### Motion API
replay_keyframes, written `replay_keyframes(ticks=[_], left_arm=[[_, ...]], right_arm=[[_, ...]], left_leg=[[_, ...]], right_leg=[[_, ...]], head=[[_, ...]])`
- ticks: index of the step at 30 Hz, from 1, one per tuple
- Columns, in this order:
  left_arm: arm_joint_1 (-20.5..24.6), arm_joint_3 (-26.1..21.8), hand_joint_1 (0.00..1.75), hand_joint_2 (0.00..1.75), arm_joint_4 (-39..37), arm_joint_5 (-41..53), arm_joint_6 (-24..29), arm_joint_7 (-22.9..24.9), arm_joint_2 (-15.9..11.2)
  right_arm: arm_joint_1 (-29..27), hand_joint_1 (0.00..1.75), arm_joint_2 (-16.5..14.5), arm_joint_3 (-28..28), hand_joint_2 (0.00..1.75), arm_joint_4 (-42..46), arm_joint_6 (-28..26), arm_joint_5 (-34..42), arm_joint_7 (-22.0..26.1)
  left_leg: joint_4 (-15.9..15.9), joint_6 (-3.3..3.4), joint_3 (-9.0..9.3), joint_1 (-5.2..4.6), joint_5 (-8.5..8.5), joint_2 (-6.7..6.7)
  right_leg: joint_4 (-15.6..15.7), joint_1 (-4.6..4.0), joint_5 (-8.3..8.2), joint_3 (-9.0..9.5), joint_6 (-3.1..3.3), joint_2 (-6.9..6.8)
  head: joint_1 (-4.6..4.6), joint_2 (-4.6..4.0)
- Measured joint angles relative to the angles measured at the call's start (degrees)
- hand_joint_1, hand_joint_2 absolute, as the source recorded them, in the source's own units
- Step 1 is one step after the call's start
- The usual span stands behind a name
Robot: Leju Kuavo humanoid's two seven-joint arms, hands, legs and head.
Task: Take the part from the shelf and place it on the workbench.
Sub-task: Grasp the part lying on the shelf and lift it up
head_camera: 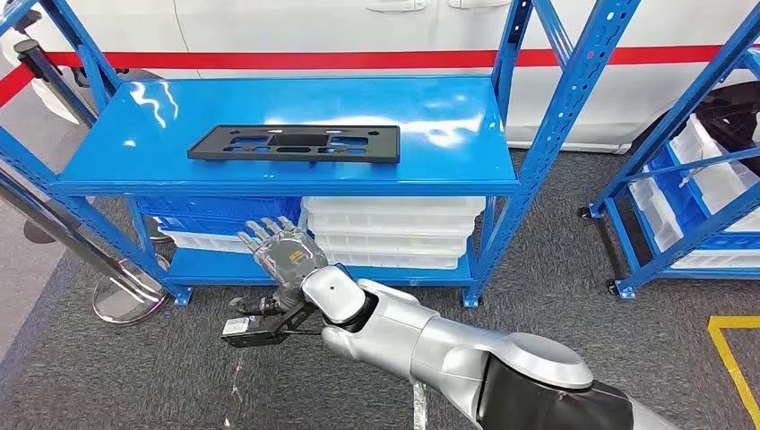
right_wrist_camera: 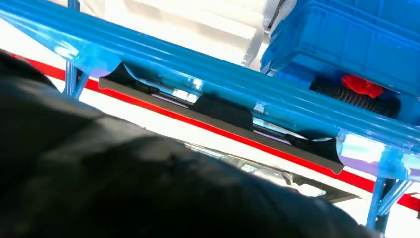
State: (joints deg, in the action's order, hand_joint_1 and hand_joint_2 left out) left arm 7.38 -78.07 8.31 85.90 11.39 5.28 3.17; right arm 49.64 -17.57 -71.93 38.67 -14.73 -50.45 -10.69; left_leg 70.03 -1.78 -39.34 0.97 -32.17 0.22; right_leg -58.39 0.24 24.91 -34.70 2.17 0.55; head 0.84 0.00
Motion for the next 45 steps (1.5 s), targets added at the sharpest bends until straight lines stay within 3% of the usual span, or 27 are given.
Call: replay_keyframes(ticks=[3,4,7,9,12,14,16,18,19,20,21,23,24,28,30,32,33,34,35,37,38,39,43,45], left_arm=[[-0.07,0.00,0.00,0.00,0.00,-0.05,-0.22,-0.23,-0.08],[-0.11,0.00,0.00,0.00,0.00,-0.09,-0.32,-0.30,-0.08],[-0.11,-0.01,0.00,0.00,0.00,-0.19,-0.46,-0.21,-0.08],[0.01,-0.02,0.00,0.00,0.00,-0.19,-0.45,-0.18,-0.08],[0.01,-0.01,0.00,0.00,0.00,-0.14,-0.59,-0.61,-0.08],[-0.03,0.00,0.00,0.00,0.00,-0.10,-0.68,-0.82,-0.08],[-0.03,-0.01,0.00,0.00,0.00,-0.10,-0.69,-0.83,-0.09],[-0.04,-0.02,0.00,0.00,0.00,-0.10,-0.66,-0.82,-0.09],[-0.05,-0.02,0.00,0.00,0.00,-0.07,-0.65,-0.81,-0.09],[-0.06,-0.02,0.00,0.00,0.00,-0.01,-0.64,-0.77,-0.08],[-0.06,-0.02,0.00,0.00,0.00,0.10,-0.63,-0.64,-0.08],[-0.01,-0.02,0.00,0.00,0.00,0.34,-0.63,-0.13,-0.09],[0.02,-0.02,0.00,0.00,0.00,0.41,-0.64,0.14,-0.11],[0.05,-0.04,0.00,0.00,-0.02,0.18,-0.65,0.04,-0.06],[0.03,-0.05,0.00,0.00,-0.04,0.07,-0.60,-0.20,0.02],[0.04,-0.09,0.00,0.00,-0.04,0.07,-0.54,-0.08,0.01],[0.01,-0.11,0.00,0.00,-0.04,0.09,-0.51,0.04,0.00],[-0.04,-0.13,0.00,0.00,-0.04,0.19,-0.47,0.15,0.01],[-0.10,-0.13,0.00,0.00,-0.04,0.34,-0.41,0.24,0.01],[-0.18,-0.13,0.00,0.00,-0.04,0.81,-0.20,0.33,-0.03],[-0.18,-0.13,0.00,0.00,-0.04,1.03,-0.05,0.34,-0.08],[-0.13,-0.13,0.00,0.00,-0.04,1.26,0.11,0.31,-0.11],[0.01,-0.13,0.00,0.00,-0.04,1.43,0.31,-0.11,-0.16],[-0.05,-0.13,0.00,0.00,-0.04,1.17,-0.10,-0.32,-0.15]], right_arm=[[0.27,0.00,0.33,0.00,0.00,0.01,1.66,-0.49,-0.72],[0.57,0.00,0.50,0.00,0.00,0.03,2.33,-0.68,-1.00],[2.21,0.00,0.95,0.00,0.00,0.47,4.05,-1.47,-1.87],[3.47,0.00,1.28,0.00,0.00,1.10,5.37,-2.20,-2.64],[4.32,0.00,1.63,-0.01,0.00,2.21,6.39,-3.19,-3.68],[4.67,0.00,1.75,-0.03,0.00,2.93,6.99,-3.80,-4.15],[5.18,0.00,1.87,-0.06,0.00,3.44,8.37,-4.23,-4.51],[6.03,0.00,1.99,-0.18,0.00,3.76,10.37,-3.85,-4.77],[6.82,0.00,2.02,-0.26,0.00,3.90,11.51,-3.40,-4.86],[7.91,0.00,2.00,-0.33,0.00,4.04,12.62,-2.92,-4.89],[9.21,0.00,1.90,-0.37,0.00,4.15,13.70,-2.50,-4.91],[11.84,0.00,1.40,-0.40,0.00,4.23,15.47,-1.86,-4.92],[12.88,0.00,1.01,-0.42,0.00,4.17,16.05,-1.61,-4.92],[14.98,0.00,-0.47,-0.51,0.00,3.86,16.56,-1.09,-4.70],[15.62,0.00,-1.09,-0.57,0.00,3.74,16.52,-0.85,-4.41],[15.75,0.00,-1.42,-0.83,0.00,3.51,16.36,-0.53,-4.06],[15.60,0.00,-1.52,-1.04,0.00,3.33,16.24,-0.40,-3.90],[15.43,0.00,-1.61,-1.27,0.00,3.12,16.11,-0.33,-3.75],[15.32,0.00,-1.71,-1.44,0.00,2.92,15.97,-0.26,-3.62],[15.29,0.00,-1.93,-1.62,0.00,2.61,15.66,-0.16,-3.39],[15.33,0.00,-2.03,-1.72,0.00,2.48,15.51,-0.09,-3.29],[15.34,0.00,-2.10,-1.82,0.00,2.33,15.40,-0.02,-3.24],[15.31,0.00,-2.26,-2.05,0.00,1.86,15.23,0.44,-3.16],[15.36,0.00,-2.32,-2.05,0.00,1.74,15.15,0.65,-3.09]], left_leg=[[3.98,-0.12,-2.32,0.02,-0.27,-0.01],[2.96,-0.07,-2.03,0.03,1.02,-0.01],[-7.63,0.39,2.70,-0.08,6.32,-0.04],[-11.20,0.85,4.38,-0.32,6.97,0.05],[-11.85,1.69,4.71,-0.15,7.13,0.11],[-12.31,2.39,4.97,0.16,7.38,-0.03],[-12.37,2.84,4.98,0.12,7.39,-0.09],[-12.30,2.95,4.98,0.10,7.33,-0.05],[-12.22,2.92,4.98,0.13,7.27,-0.02],[-12.09,2.83,5.00,0.15,7.18,0.03],[-11.90,2.66,5.00,0.18,7.03,0.06],[-11.43,2.11,4.80,-0.02,6.69,0.11],[-11.31,1.78,4.70,-0.08,6.61,0.12],[-10.91,0.51,4.49,0.13,6.08,0.11],[-6.30,0.01,2.32,0.23,3.52,0.05],[1.11,-0.35,-1.47,0.23,0.65,0.04],[3.50,-0.45,-2.88,0.23,0.30,0.03],[3.84,-0.45,-3.36,0.23,1.03,0.03],[1.98,-0.36,-2.76,0.23,2.76,0.03],[-5.46,0.08,0.61,0.11,6.86,0.05],[-8.80,0.38,2.18,-0.04,7.96,0.07],[-10.79,0.65,3.16,-0.20,8.33,0.10],[-12.16,1.63,3.98,-0.03,8.01,0.07],[-12.59,2.25,4.48,0.28,7.98,-0.06]], right_leg=[[-0.11,-0.08,0.10,0.03,0.10,0.00],[-0.21,-0.09,0.17,0.06,0.12,0.05],[-0.62,-0.21,0.50,0.10,-0.20,0.26],[-0.67,-0.45,0.54,-0.07,-0.66,0.29],[-0.72,-0.64,0.72,-0.12,-1.42,0.23],[-3.82,-0.61,2.77,-1.51,-2.03,0.11],[-11.08,-0.34,6.23,-4.95,-2.47,0.00],[-16.52,-0.12,7.60,-7.79,-2.69,-0.01],[-16.29,-0.02,6.71,-7.88,-2.73,-0.02],[-13.77,0.09,4.89,-6.84,-2.70,-0.04],[-9.82,0.18,2.78,-5.07,-2.60,-0.05],[-3.19,0.16,0.48,-1.78,-2.26,-0.03],[-1.70,0.04,0.31,-1.05,-2.05,0.01],[-0.70,0.10,0.24,-0.57,-0.89,-0.01],[-0.28,0.28,0.18,-0.15,-0.37,-0.14],[-0.26,0.19,0.35,0.06,-0.04,-0.23],[-0.29,0.15,0.46,0.15,0.07,-0.25],[-0.33,0.13,0.58,0.26,0.12,-0.22],[-0.41,0.12,0.73,0.41,0.09,-0.15],[-0.55,0.00,1.17,0.77,-0.16,-0.03],[-0.64,-0.11,1.37,0.86,-0.36,0.02],[-0.62,-0.21,1.48,0.87,-0.60,0.02],[-1.01,-0.39,2.16,0.73,-1.69,-0.06],[-5.32,-0.38,4.55,-1.22,-2.20,-0.10]], head=[[0.01,-0.01],[0.01,-0.01],[-0.01,-0.01],[-0.01,-0.02],[0.06,-0.01],[0.26,-0.01],[0.40,-0.01],[0.40,-0.02],[0.42,-0.02],[0.42,-0.01],[0.42,-0.01],[0.37,-0.01],[0.35,-0.01],[0.27,-0.01],[0.09,0.00],[-0.01,-0.01],[0.00,-0.01],[0.00,-0.01],[-0.01,-0.01],[-0.01,-0.01],[0.00,0.00],[0.04,0.00],[0.13,-0.01],[0.29,0.00]])
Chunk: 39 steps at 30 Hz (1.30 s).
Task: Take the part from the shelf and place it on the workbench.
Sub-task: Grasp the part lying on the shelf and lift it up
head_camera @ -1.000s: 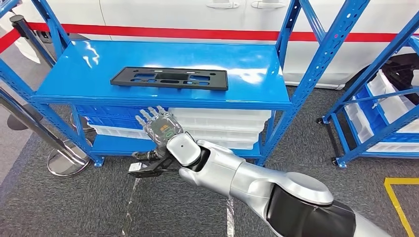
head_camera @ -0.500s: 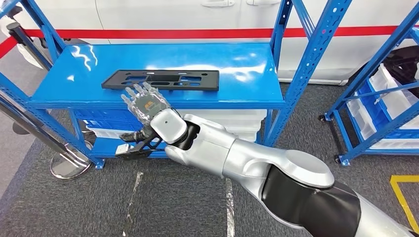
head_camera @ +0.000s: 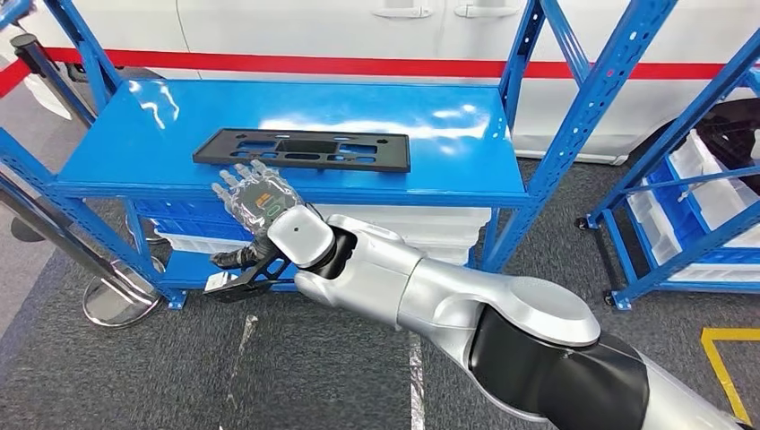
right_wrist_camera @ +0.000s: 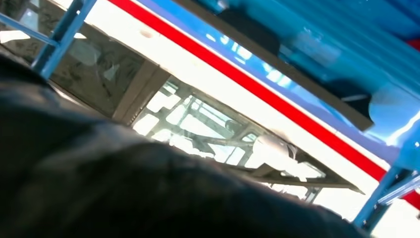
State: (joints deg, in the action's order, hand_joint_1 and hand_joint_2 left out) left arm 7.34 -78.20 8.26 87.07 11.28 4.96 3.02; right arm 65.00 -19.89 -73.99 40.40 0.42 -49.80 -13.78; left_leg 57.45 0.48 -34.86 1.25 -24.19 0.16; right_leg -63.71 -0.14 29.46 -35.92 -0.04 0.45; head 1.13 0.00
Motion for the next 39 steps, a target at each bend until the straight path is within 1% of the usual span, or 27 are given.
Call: replay_keyframes(ticks=[2,3,4,5,7,8,9,12,14,15,17,18,19,20,21,22,23,24,26,29,31,33,34,35,36,37,39], left_arm=[[0.05,-0.01,0.00,0.00,0.00,-0.08,-0.31,-0.13,0.00],[0.07,-0.01,0.00,0.00,0.00,-0.10,-0.38,-0.17,0.00],[0.07,-0.01,0.00,0.00,0.00,-0.11,-0.41,-0.21,0.00],[0.06,-0.01,0.00,0.00,0.00,-0.12,-0.42,-0.24,0.00],[0.03,-0.01,0.00,0.00,0.00,-0.12,-0.43,-0.27,0.00],[0.05,-0.01,0.00,0.00,0.00,-0.12,-0.43,-0.28,0.00],[0.06,-0.01,0.00,0.00,0.00,-0.12,-0.44,-0.30,0.00],[0.07,-0.01,0.00,0.00,-0.01,-0.14,-0.46,-0.48,0.01],[0.06,-0.01,0.00,0.00,-0.02,-0.13,-0.46,-0.61,0.02],[0.07,-0.01,0.00,0.00,-0.02,-0.13,-0.46,-0.65,-0.01],[0.07,-0.01,0.00,0.00,-0.02,-0.12,-0.46,-0.76,-0.08],[0.04,-0.01,0.00,0.00,-0.02,-0.12,-0.46,-0.81,-0.10],[0.01,-0.01,0.00,0.00,-0.02,-0.10,-0.46,-0.85,-0.10],[-0.04,-0.01,0.00,0.00,-0.02,-0.07,-0.45,-0.87,-0.09],[-0.07,-0.01,0.00,0.00,-0.02,-0.03,-0.43,-0.87,-0.09],[-0.07,-0.01,0.00,0.00,-0.02,0.00,-0.41,-0.87,-0.09],[-0.06,-0.01,0.00,0.00,-0.02,0.03,-0.40,-0.87,-0.10],[0.01,-0.02,0.00,0.00,-0.02,0.04,-0.41,-0.87,-0.10],[0.10,-0.03,0.00,0.00,-0.02,0.03,-0.46,-0.87,-0.09],[0.08,-0.02,0.00,0.00,-0.02,0.01,-0.57,-1.01,-0.09],[0.06,-0.02,0.00,0.00,-0.02,-0.01,-0.61,-1.14,-0.09],[0.11,-0.07,0.00,0.00,-0.02,-0.01,-0.64,-1.29,-0.09],[0.13,-0.09,0.00,0.00,-0.02,-0.01,-0.65,-1.39,-0.09],[0.12,-0.12,0.00,0.00,-0.02,0.00,-0.65,-1.48,-0.09],[0.11,-0.14,0.00,0.00,-0.02,0.02,-0.66,-1.54,-0.09],[0.09,-0.14,0.00,0.00,-0.02,0.04,-0.66,-1.59,-0.09],[0.10,-0.14,0.00,0.00,-0.02,0.08,-0.65,-1.60,-0.08]], right_arm=[[-0.18,0.00,0.01,0.00,0.00,-0.19,-0.04,0.12,0.08],[-0.34,0.00,0.02,-0.01,0.00,-0.32,-0.04,0.15,0.09],[-0.48,0.00,0.03,-0.01,0.00,-0.45,-0.04,0.17,0.12],[-0.55,0.00,0.04,-0.02,0.00,-0.57,-0.04,0.17,0.15],[-0.53,0.00,0.04,-0.02,0.00,-0.74,-0.04,0.18,0.22],[-0.50,0.00,0.02,-0.02,0.00,-0.79,-0.06,0.18,0.25],[-0.49,0.00,0.00,-0.03,0.00,-0.82,-0.07,0.21,0.26],[-0.50,0.00,-0.07,-0.06,0.00,-1.02,-0.10,1.17,0.36],[-0.48,0.00,-0.16,-0.07,0.00,-1.14,-0.08,2.18,0.56],[-0.48,0.00,-0.24,-0.07,0.00,-1.18,-0.04,2.52,0.65],[-0.58,0.00,-0.30,-0.08,0.00,-1.31,0.05,2.82,0.76],[-0.71,0.00,-0.31,-0.09,0.00,-1.39,0.09,2.85,0.78],[-0.85,0.00,-0.31,-0.10,0.00,-1.50,0.13,2.86,0.79],[-0.96,0.00,-0.32,-0.11,0.00,-1.61,0.15,2.85,0.80],[-1.02,0.00,-0.33,-0.13,0.00,-1.70,0.16,2.85,0.82],[-1.04,0.00,-0.34,-0.13,0.00,-1.78,0.16,2.85,0.84],[-1.03,0.00,-0.34,-0.13,0.00,-1.84,0.15,2.85,0.85],[-1.03,0.00,-0.35,-0.13,0.00,-1.89,0.15,2.85,0.87],[-1.15,0.00,-0.35,-0.14,0.00,-2.04,0.15,2.85,0.96],[-1.33,0.00,-0.40,-0.15,0.00,-2.27,0.14,2.81,1.13],[-1.32,0.00,-0.39,-0.22,0.00,-2.46,0.12,2.79,1.17],[-1.41,0.00,-0.37,-0.63,0.00,-2.84,0.10,2.78,1.25],[-1.54,0.00,-0.33,-0.95,0.00,-3.10,0.09,2.78,1.27],[-1.65,0.00,-0.28,-1.21,0.00,-3.36,0.09,2.78,1.28],[-1.74,0.00,-0.25,-1.39,0.00,-3.57,0.08,2.78,1.29],[-1.77,0.00,-0.22,-1.48,0.00,-3.70,0.07,2.78,1.29],[-1.72,0.00,-0.26,-1.52,0.00,-3.80,0.06,2.78,1.34]], left_leg=[[0.00,0.40,0.10,-0.05,-0.17,0.00],[0.04,0.47,0.13,-0.06,-0.26,0.03],[0.09,0.49,0.20,-0.05,-0.37,0.08],[0.18,0.44,0.32,-0.04,-0.53,0.15],[0.45,0.14,0.61,0.00,-0.97,0.27],[0.70,-0.11,0.61,-0.12,-1.21,0.33],[0.84,-0.40,0.54,-0.20,-1.35,0.37],[0.69,-1.35,0.46,-0.21,-1.51,0.34],[2.33,-1.90,-0.09,-0.08,-2.65,0.19],[4.71,-2.14,-1.16,-0.03,-3.88,0.12],[11.94,-2.51,-4.74,-0.03,-6.83,0.10],[14.93,-2.62,-6.48,-0.02,-7.60,0.09],[16.38,-2.66,-7.56,-0.02,-7.46,0.09],[15.52,-2.62,-7.53,-0.02,-6.15,0.09],[12.59,-2.51,-6.41,-0.01,-3.99,0.09],[8.58,-2.33,-4.74,-0.03,-1.86,0.08],[4.88,-2.12,-2.97,-0.20,-0.39,0.09],[2.43,-1.84,-1.75,-0.35,0.23,0.11],[1.00,-1.30,-0.91,-0.68,-0.07,0.22],[0.44,-0.42,-0.42,-0.27,-0.06,0.18],[0.11,0.07,-0.03,-0.11,-0.09,0.10],[0.11,0.40,0.06,-0.20,-0.27,0.10],[0.12,0.51,0.13,-0.23,-0.38,0.12],[0.17,0.56,0.24,-0.25,-0.51,0.15],[0.24,0.56,0.39,-0.27,-0.68,0.20],[0.34,0.47,0.56,-0.27,-0.90,0.24],[0.63,0.07,0.69,-0.47,-1.35,0.27]], right_leg=[[-7.74,0.17,3.03,-4.06,-0.27,-0.01],[-10.62,0.26,3.61,-5.85,-0.36,-0.03],[-11.45,0.35,3.04,-6.71,-0.41,-0.04],[-9.96,0.43,1.40,-6.44,-0.40,-0.08],[-2.49,0.54,-2.87,-3.37,-0.14,-0.14],[1.00,0.51,-4.15,-1.81,0.07,-0.15],[3.20,0.43,-4.71,-0.79,0.27,-0.13],[4.49,0.28,-4.67,-0.13,1.04,0.05],[5.00,0.54,-4.76,0.41,1.65,0.05],[5.18,0.64,-4.73,0.72,1.91,0.01],[5.22,0.58,-4.53,1.04,2.26,-0.05],[5.19,0.54,-4.43,1.14,2.35,-0.06],[5.15,0.51,-4.32,1.24,2.40,-0.03],[5.07,0.50,-4.17,1.37,2.39,0.04],[4.97,0.50,-3.97,1.56,2.32,0.11],[4.88,0.50,-3.73,1.76,2.17,0.16],[4.78,0.39,-3.49,1.89,1.96,0.21],[4.73,0.29,-3.33,1.93,1.72,0.23],[4.81,0.11,-3.21,1.94,1.21,0.23],[4.33,0.06,-2.50,1.93,0.32,0.12],[-0.11,0.18,-0.17,-0.17,-0.20,0.00],[-6.96,0.25,2.26,-3.94,-0.41,-0.07],[-8.89,0.26,2.32,-5.27,-0.42,-0.08],[-8.91,0.26,1.39,-5.72,-0.34,-0.08],[-6.84,0.26,-0.40,-5.12,-0.18,-0.08],[-3.40,0.23,-2.54,-3.79,0.07,-0.08],[2.63,0.01,-4.83,-1.03,0.60,-0.05]], head=[[0.10,0.00],[0.10,0.00],[0.11,-0.01],[0.11,-0.01],[0.09,-0.02],[0.08,-0.01],[0.05,-0.01],[0.02,0.00],[-0.09,0.00],[-0.17,0.00],[-0.31,0.00],[-0.31,0.00],[-0.31,0.00],[-0.31,0.00],[-0.31,-0.01],[-0.31,-0.01],[-0.34,-0.01],[-0.34,-0.01],[-0.34,0.00],[-0.26,-0.01],[-0.20,-0.01],[-0.19,-0.01],[-0.19,-0.01],[-0.19,-0.01],[-0.19,-0.01],[-0.18,-0.01],[-0.21,-0.01]])
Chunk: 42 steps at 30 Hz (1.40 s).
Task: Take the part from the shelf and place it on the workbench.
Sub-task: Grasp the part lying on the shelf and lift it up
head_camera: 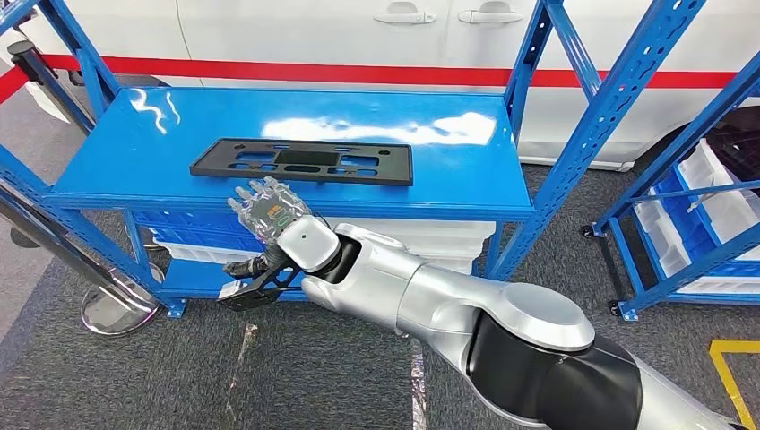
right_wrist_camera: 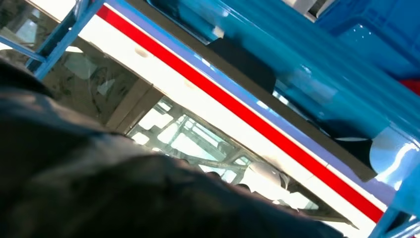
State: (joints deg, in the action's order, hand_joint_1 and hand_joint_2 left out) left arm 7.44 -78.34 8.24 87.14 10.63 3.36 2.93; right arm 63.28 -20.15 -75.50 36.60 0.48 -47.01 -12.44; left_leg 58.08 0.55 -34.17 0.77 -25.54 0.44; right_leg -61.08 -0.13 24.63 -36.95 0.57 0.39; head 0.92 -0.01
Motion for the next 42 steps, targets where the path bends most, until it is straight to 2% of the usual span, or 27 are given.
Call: replay_keyframes(ticks=[1,4,6,7,9,10,11,12,14,15,17,19,21,22,24,25,26,27,29,30,31,33,36,37,40,41,42], left_arm=[[0.02,0.00,0.00,0.00,0.00,0.02,0.02,0.00,0.00],[0.05,0.01,0.00,0.00,-0.01,0.06,0.05,0.02,0.03],[0.02,0.01,0.00,0.00,-0.03,0.08,0.03,0.10,0.12],[0.00,0.01,0.00,0.00,-0.04,0.11,0.02,0.20,0.16],[-0.02,0.01,0.00,0.00,-0.04,0.26,-0.04,0.50,0.15],[-0.07,0.02,0.00,0.00,-0.04,0.32,-0.07,0.67,0.14],[-0.13,0.02,0.00,0.00,-0.05,0.37,-0.10,0.82,0.14],[-0.20,0.02,0.00,0.00,-0.05,0.40,-0.13,0.93,0.14],[-0.25,0.02,0.00,0.00,-0.06,0.42,-0.15,1.03,0.15],[-0.25,0.01,0.00,0.00,-0.05,0.43,-0.15,1.04,0.15],[-0.14,0.01,0.00,0.00,-0.05,0.46,-0.23,1.03,0.15],[-0.04,0.02,0.00,0.00,-0.06,0.50,-0.30,1.00,0.17],[-0.10,0.02,0.00,0.00,-0.07,0.58,-0.31,0.95,0.23],[-0.13,0.02,0.00,0.00,-0.07,0.64,-0.32,0.89,0.26],[-0.13,0.02,0.00,0.00,-0.07,0.84,-0.32,0.78,0.26],[-0.12,0.02,0.00,0.00,-0.07,0.92,-0.32,0.72,0.26],[-0.13,0.02,0.00,0.00,-0.07,1.01,-0.32,0.67,0.26],[-0.14,0.02,0.00,0.00,-0.07,1.04,-0.32,0.63,0.26],[-0.19,0.02,0.00,0.00,-0.07,1.11,-0.32,0.57,0.30],[-0.18,0.02,0.00,0.00,-0.07,1.13,-0.35,0.57,0.34],[-0.16,0.02,0.00,0.00,-0.07,1.15,-0.38,0.56,0.39],[-0.12,0.02,0.00,0.00,-0.07,1.20,-0.41,0.55,0.43],[-0.15,0.02,0.00,0.00,-0.09,1.46,-0.31,0.58,0.49],[-0.17,0.02,0.00,0.00,-0.10,1.56,-0.29,0.60,0.52],[-0.20,0.02,0.00,0.00,-0.11,1.72,-0.30,0.68,0.49],[-0.23,0.02,0.00,0.00,-0.11,1.77,-0.29,0.71,0.47],[-0.28,0.02,0.00,0.00,-0.11,1.81,-0.28,0.74,0.47]], right_arm=[[0.01,0.00,-0.03,-0.01,0.00,-0.03,0.00,0.00,0.04],[-0.08,0.00,-0.09,-0.06,0.00,-0.27,0.03,-0.09,0.13],[-0.10,0.00,-0.10,-0.09,0.00,-0.42,0.04,-0.27,0.14],[-0.16,0.00,-0.11,-0.11,0.00,-0.47,0.03,-0.36,0.18],[-0.50,0.00,-0.06,-0.20,0.00,-0.69,0.03,-0.49,0.30],[-0.78,0.00,-0.02,-0.26,0.00,-0.82,0.04,-0.52,0.35],[-1.04,0.00,0.03,-0.31,0.00,-0.97,0.05,-0.54,0.37],[-1.21,0.00,0.06,-0.35,0.00,-1.09,0.06,-0.55,0.37],[-1.27,0.00,0.12,-0.40,0.00,-1.26,0.07,-0.57,0.37],[-1.21,0.00,0.15,-0.42,0.00,-1.32,0.07,-0.58,0.37],[-1.18,0.00,0.23,-0.43,0.00,-1.39,0.10,-0.60,0.38],[-1.22,0.00,0.29,-0.44,0.00,-1.42,0.11,-0.61,0.40],[-1.19,0.00,0.37,-0.45,0.00,-1.43,0.13,-0.61,0.41],[-1.19,0.00,0.45,-0.45,0.00,-1.44,0.19,-0.61,0.42],[-1.44,0.00,0.71,-0.45,0.00,-1.49,0.41,-0.61,0.42],[-1.65,0.00,0.86,-0.45,0.00,-1.53,0.56,-0.54,0.42],[-1.84,0.00,1.01,-0.45,0.00,-1.59,0.67,-0.29,0.42],[-1.95,0.00,1.14,-0.45,0.00,-1.64,0.75,0.36,0.44],[-2.00,0.00,1.31,-0.39,0.00,-1.72,0.94,3.28,0.72],[-2.00,0.00,1.36,-0.28,0.00,-1.75,1.10,5.46,1.03],[-2.03,0.00,1.39,-0.03,0.00,-1.79,1.29,7.94,1.43],[-2.09,0.00,1.52,0.70,0.00,-1.95,1.53,12.39,2.10],[-1.99,0.00,1.81,1.57,0.00,-2.17,1.31,15.15,2.26],[-1.91,0.00,1.86,1.70,0.00,-2.20,1.17,15.37,2.23],[-2.00,0.00,1.99,1.83,0.00,-2.28,1.01,15.64,2.21],[-2.12,0.00,2.05,1.83,0.00,-2.32,1.02,15.65,2.21],[-2.21,0.00,2.11,1.84,0.00,-2.34,1.02,15.66,2.21]], left_leg=[[0.06,-0.28,0.00,-0.06,-0.13,0.00],[-0.03,-1.13,0.10,0.01,-0.40,-0.06],[2.18,-1.69,-0.74,0.09,-1.81,-0.13],[4.94,-1.95,-2.06,0.17,-3.16,-0.16],[12.33,-2.37,-5.97,0.25,-5.91,-0.17],[14.83,-2.49,-7.56,0.29,-6.29,-0.18],[15.45,-2.53,-8.29,0.31,-5.66,-0.18],[13.68,-2.49,-7.83,0.34,-3.88,-0.19],[6.50,-2.22,-4.77,0.34,0.42,-0.22],[3.17,-1.97,-3.18,0.20,1.67,-0.21],[0.48,-1.30,-1.78,-0.13,1.70,-0.16],[0.03,-0.65,-1.57,-0.10,1.42,-0.14],[-0.38,-0.04,-1.11,0.17,1.32,-0.23],[-0.52,0.26,-0.87,0.26,1.24,-0.28],[-0.53,0.74,-0.67,0.17,0.99,-0.28],[-0.51,0.86,-0.57,0.12,0.86,-0.24],[-0.48,0.92,-0.41,0.10,0.70,-0.19],[-0.44,0.91,-0.17,0.08,0.49,-0.13],[-0.33,0.71,0.46,0.05,-0.06,-0.05],[-0.17,0.50,0.62,-0.06,-0.35,0.00],[-0.11,0.25,0.66,-0.15,-0.55,0.02],[-0.10,-0.35,0.62,-0.23,-0.72,0.04],[1.03,-1.28,0.37,-0.06,-1.76,-0.07],[3.21,-1.60,-0.59,0.00,-2.92,-0.11],[13.77,-2.46,-6.24,0.28,-6.87,-0.16],[15.34,-2.62,-7.42,0.36,-6.72,-0.16],[14.61,-2.71,-7.46,0.43,-5.41,-0.17]], right_leg=[[1.49,-0.12,-0.18,0.73,0.20,0.04],[2.39,-0.09,0.04,1.28,0.80,0.18],[2.87,0.26,0.02,1.85,1.34,0.13],[3.00,0.34,0.09,2.13,1.57,0.08],[3.02,0.31,0.35,2.46,1.90,0.04],[3.01,0.29,0.50,2.61,1.96,0.06],[2.99,0.29,0.67,2.80,1.97,0.12],[2.96,0.29,0.89,3.06,1.91,0.20],[2.87,0.25,1.46,3.71,1.62,0.33],[2.77,0.15,1.74,3.90,1.40,0.37],[2.73,-0.06,2.03,3.92,0.91,0.37],[2.74,-0.15,2.27,3.86,0.44,0.31],[0.76,-0.15,3.60,3.13,-0.13,0.21],[-1.91,-0.12,4.93,1.84,-0.38,0.16],[-9.72,0.05,7.89,-2.35,-0.63,0.12],[-12.73,0.11,8.52,-4.29,-0.67,0.12],[-13.93,0.14,8.09,-5.42,-0.66,0.11],[-12.69,0.15,6.46,-5.37,-0.56,0.11],[-5.30,0.08,1.70,-2.64,-0.07,0.12],[-1.55,-0.04,0.12,-0.97,0.21,0.14],[0.87,-0.15,-0.60,0.14,0.43,0.17],[2.28,-0.39,-0.37,0.88,0.71,0.28],[3.05,0.11,-0.37,1.63,1.35,0.33],[3.29,0.31,-0.33,2.00,1.59,0.29],[3.34,0.30,0.12,2.55,2.03,0.24],[3.30,0.30,0.29,2.72,2.05,0.28],[3.24,0.33,0.50,2.93,2.00,0.33]], head=[[-0.03,0.01],[-0.06,0.01],[-0.22,0.00],[-0.31,0.00],[-0.40,0.00],[-0.40,-0.01],[-0.41,-0.01],[-0.41,-0.01],[-0.39,0.00],[-0.43,0.00],[-0.47,0.00],[-0.47,-0.01],[-0.38,0.00],[-0.34,-0.01],[-0.30,0.00],[-0.30,0.00],[-0.29,0.00],[-0.29,-0.01],[-0.30,-0.01],[-0.33,-0.01],[-0.36,-0.01],[-0.39,-0.01],[-0.50,-0.01],[-0.59,-0.01],[-0.73,-0.01],[-0.74,-0.02],[-0.73,-0.01]])
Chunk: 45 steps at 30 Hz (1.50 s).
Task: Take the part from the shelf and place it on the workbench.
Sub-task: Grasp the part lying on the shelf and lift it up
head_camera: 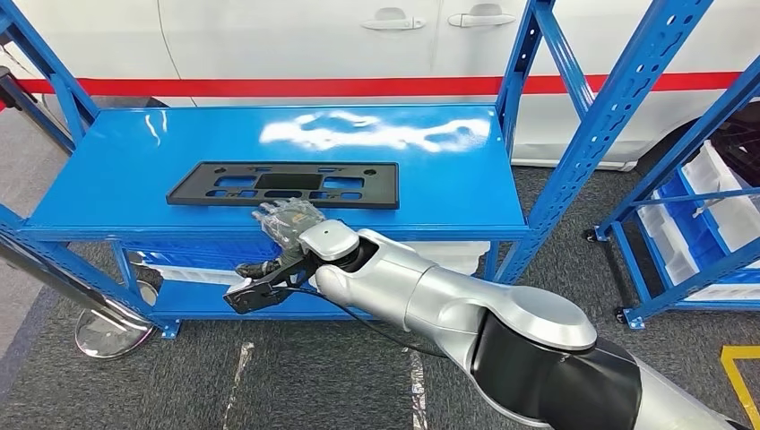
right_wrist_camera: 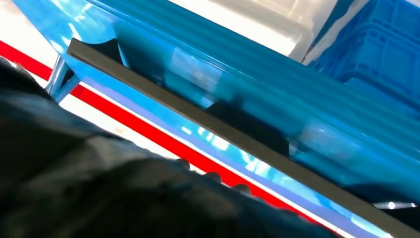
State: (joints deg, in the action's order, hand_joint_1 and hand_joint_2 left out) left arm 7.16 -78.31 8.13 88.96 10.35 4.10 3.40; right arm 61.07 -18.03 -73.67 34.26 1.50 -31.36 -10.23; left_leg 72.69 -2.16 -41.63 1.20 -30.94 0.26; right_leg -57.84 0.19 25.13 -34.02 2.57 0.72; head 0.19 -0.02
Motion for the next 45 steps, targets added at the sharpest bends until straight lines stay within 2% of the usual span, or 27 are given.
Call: replay_keyframes(ticks=[2,4,6,9,11,13,14,15,16,17,19,20,22,25,27,29,30,31,32,34,35,37,39,41,42,44,45], left_arm=[[-0.05,0.00,0.00,0.00,0.00,0.04,0.02,0.03,0.00],[0.03,0.00,0.00,0.00,0.00,0.08,0.05,0.02,0.01],[0.17,0.00,0.00,0.00,0.00,0.18,0.14,-0.03,0.01],[0.14,0.01,0.00,0.00,0.00,0.37,0.22,-0.01,0.03],[0.06,0.02,0.00,0.00,0.00,0.44,0.24,0.10,0.05],[0.07,0.02,0.00,0.00,0.00,0.51,0.25,0.25,0.05],[0.06,0.02,0.00,0.00,0.00,0.53,0.25,0.31,0.05],[0.04,0.02,0.00,0.00,0.00,0.55,0.25,0.35,0.05],[0.02,0.02,0.00,0.00,0.00,0.56,0.25,0.39,0.05],[-0.01,0.02,0.00,0.00,0.00,0.58,0.25,0.43,0.05],[0.02,0.02,0.00,0.00,0.00,0.66,0.23,0.47,0.05],[0.08,0.02,0.00,0.00,0.00,0.73,0.22,0.45,0.05],[0.17,0.03,0.00,0.00,0.00,0.85,0.19,0.41,0.04],[0.10,0.04,0.00,0.00,-0.01,0.89,0.21,0.50,0.08],[0.05,0.04,0.00,0.00,-0.02,0.89,0.24,0.74,0.15],[0.05,0.04,0.00,0.00,-0.02,0.90,0.29,0.93,0.11],[0.02,0.04,0.00,0.00,-0.02,0.90,0.31,0.98,0.08],[-0.03,0.04,0.00,0.00,-0.02,0.91,0.32,1.02,0.07],[-0.09,0.04,0.00,0.00,-0.02,0.92,0.33,1.06,0.06],[-0.15,0.04,0.00,0.00,-0.02,0.95,0.34,1.14,0.05],[-0.13,0.04,0.00,0.00,-0.02,0.96,0.34,1.17,0.05],[0.01,0.04,0.00,0.00,-0.02,0.97,0.34,1.21,0.05],[0.09,0.05,0.00,0.00,-0.02,0.99,0.34,1.20,0.05],[0.00,0.07,0.00,0.00,-0.02,1.00,0.35,1.17,0.05],[-0.02,0.07,0.00,0.00,-0.02,1.01,0.35,1.14,0.05],[0.00,0.07,0.00,0.00,-0.02,1.01,0.38,1.05,0.05],[0.01,0.07,0.00,0.00,-0.02,1.02,0.39,0.98,0.05]], right_arm=[[-0.06,0.00,0.06,0.01,0.00,-0.03,0.00,0.01,0.00],[0.01,0.00,0.09,0.02,0.00,-0.04,-0.03,0.07,-0.01],[0.04,0.00,0.13,0.03,0.00,-0.05,-0.12,0.20,-0.03],[0.16,0.00,0.19,0.13,0.00,-0.05,-0.55,0.38,-0.16],[0.34,0.00,0.39,0.20,0.00,-0.05,-1.06,0.51,-0.34],[0.31,0.00,0.73,0.21,0.00,-0.05,-1.31,0.70,-0.55],[0.22,0.00,0.92,0.21,0.00,-0.05,-1.33,0.78,-0.64],[0.15,0.00,1.10,0.21,0.00,-0.05,-1.34,0.84,-0.70],[0.12,0.00,1.23,0.21,0.00,-0.05,-1.37,0.89,-0.73],[0.12,0.00,1.32,0.21,0.00,-0.05,-1.40,0.91,-0.74],[0.17,0.00,1.46,0.21,0.00,-0.05,-1.45,0.93,-0.86],[0.15,0.00,1.53,0.21,0.00,-0.05,-1.45,0.91,-1.01],[0.06,0.00,1.73,0.21,0.00,-0.05,-1.47,0.87,-1.50],[-0.08,0.00,2.15,0.21,0.00,-0.05,-1.57,0.84,-2.39],[-0.13,0.00,2.51,0.21,0.00,-0.05,-1.68,0.83,-2.85],[-0.34,0.00,3.01,0.21,0.87,-0.06,-1.74,0.83,-3.10],[-0.50,0.00,3.26,0.21,1.31,-0.07,-1.74,0.83,-3.14],[-0.61,0.00,3.48,0.21,1.75,-0.07,-1.75,0.83,-3.14],[-0.68,0.00,3.69,0.21,1.75,-0.07,-1.77,0.81,-3.18],[-0.70,0.00,4.00,0.21,1.75,-0.06,-1.85,0.65,-3.46],[-0.65,0.00,4.14,0.21,1.75,-0.05,-1.91,0.50,-3.71],[-0.59,0.00,4.43,0.21,1.75,-0.04,-2.08,0.16,-4.15],[-0.58,0.00,4.67,0.21,1.75,-0.01,-2.19,-0.06,-4.35],[-0.47,0.00,4.88,0.21,1.75,0.05,-2.25,-0.26,-4.45],[-0.40,0.00,5.01,0.21,1.75,0.09,-2.28,-0.38,-4.49],[-0.45,0.00,5.28,0.21,1.75,0.12,-2.32,-0.59,-4.52],[-0.60,0.00,5.41,0.21,1.75,0.11,-2.32,-0.70,-4.52]], left_leg=[[-6.64,0.02,2.57,0.12,4.49,-0.06],[-12.79,0.47,5.55,-0.14,6.77,-0.08],[-14.38,1.20,6.47,-0.50,6.41,0.01],[-14.93,2.32,6.94,-0.23,6.21,-0.04],[-15.19,3.00,7.32,-0.08,6.10,-0.14],[-15.16,3.42,7.42,-0.14,5.87,-0.12],[-15.13,3.47,7.53,-0.15,5.72,-0.07],[-15.09,3.49,7.72,-0.16,5.54,-0.02],[-15.05,3.44,8.02,-0.16,5.30,0.03],[-15.01,3.31,8.37,-0.16,5.01,0.08],[-14.83,2.88,8.77,-0.33,4.46,0.14],[-14.77,2.59,8.76,-0.40,4.30,0.16],[-14.84,2.02,8.72,-0.46,4.20,0.18],[-14.25,1.24,8.70,-0.34,3.37,0.09],[-9.26,0.80,6.40,-0.22,0.96,0.02],[-1.80,0.40,2.36,-0.14,-1.77,0.02],[0.67,0.28,0.73,-0.11,-2.13,0.01],[1.08,0.23,0.06,-0.08,-1.35,0.01],[-0.59,0.26,0.39,-0.04,0.49,0.00],[-7.99,0.49,3.36,-0.04,5.04,-0.03],[-11.47,0.71,4.95,-0.17,6.37,-0.01],[-14.24,1.31,6.29,-0.46,6.54,0.07],[-14.64,1.98,6.46,-0.45,6.40,0.11],[-15.12,2.61,6.92,-0.18,6.42,0.02],[-15.31,2.92,7.14,-0.06,6.42,-0.03],[-15.31,3.39,7.26,-0.13,6.24,-0.05],[-15.27,3.49,7.32,-0.15,6.13,-0.02]], right_leg=[[-0.20,0.07,0.59,0.59,-0.30,0.12],[-0.50,-0.10,1.14,0.86,-0.82,0.18],[-0.58,-0.27,1.35,0.78,-1.32,0.15],[-1.62,-0.28,2.37,0.50,-2.13,0.03],[-6.95,-0.16,5.00,-2.12,-2.54,-0.10],[-14.61,-0.08,7.59,-6.49,-2.71,-0.15],[-16.71,-0.05,7.62,-8.04,-2.73,-0.16],[-16.71,-0.04,6.56,-8.61,-2.69,-0.16],[-14.45,-0.03,4.52,-8.02,-2.57,-0.17],[-10.61,-0.04,1.96,-6.55,-2.37,-0.18],[-3.75,-0.15,-0.95,-3.50,-1.94,-0.16],[-1.92,-0.26,-1.31,-2.67,-1.77,-0.11],[-0.96,-0.41,-0.97,-2.24,-1.49,-0.01],[-0.31,0.03,-1.00,-1.53,-0.85,0.04],[-0.09,0.19,-0.85,-1.00,-0.49,-0.03],[-0.08,0.17,-0.60,-0.69,-0.20,-0.10],[-0.11,0.15,-0.46,-0.58,-0.14,-0.09],[-0.15,0.15,-0.31,-0.44,-0.14,-0.04],[-0.22,0.17,-0.11,-0.22,-0.20,0.04],[-0.41,0.17,0.45,0.33,-0.50,0.17],[-0.56,0.08,0.72,0.46,-0.73,0.21],[-0.64,-0.11,0.96,0.38,-1.29,0.19],[-0.59,-0.21,1.14,0.32,-1.89,0.16],[-2.20,-0.24,2.34,-0.31,-2.47,0.04],[-4.88,-0.22,3.71,-1.62,-2.72,-0.03],[-12.62,-0.09,6.74,-5.74,-3.00,-0.13],[-15.74,-0.05,7.37,-7.69,-3.07,-0.14]], head=[[0.00,0.01],[-0.10,0.01],[-0.15,0.01],[-0.04,0.00],[0.08,0.00],[0.15,0.01],[0.15,0.01],[0.16,0.01],[0.16,0.01],[0.16,0.01],[0.10,0.01],[0.08,0.01],[0.08,0.01],[0.01,0.01],[-0.16,0.00],[-0.25,0.01],[-0.25,0.01],[-0.25,0.01],[-0.26,0.01],[-0.25,0.01],[-0.25,0.01],[-0.23,0.00],[-0.21,0.01],[-0.11,0.01],[-0.06,0.01],[0.01,0.01],[0.01,0.01]])
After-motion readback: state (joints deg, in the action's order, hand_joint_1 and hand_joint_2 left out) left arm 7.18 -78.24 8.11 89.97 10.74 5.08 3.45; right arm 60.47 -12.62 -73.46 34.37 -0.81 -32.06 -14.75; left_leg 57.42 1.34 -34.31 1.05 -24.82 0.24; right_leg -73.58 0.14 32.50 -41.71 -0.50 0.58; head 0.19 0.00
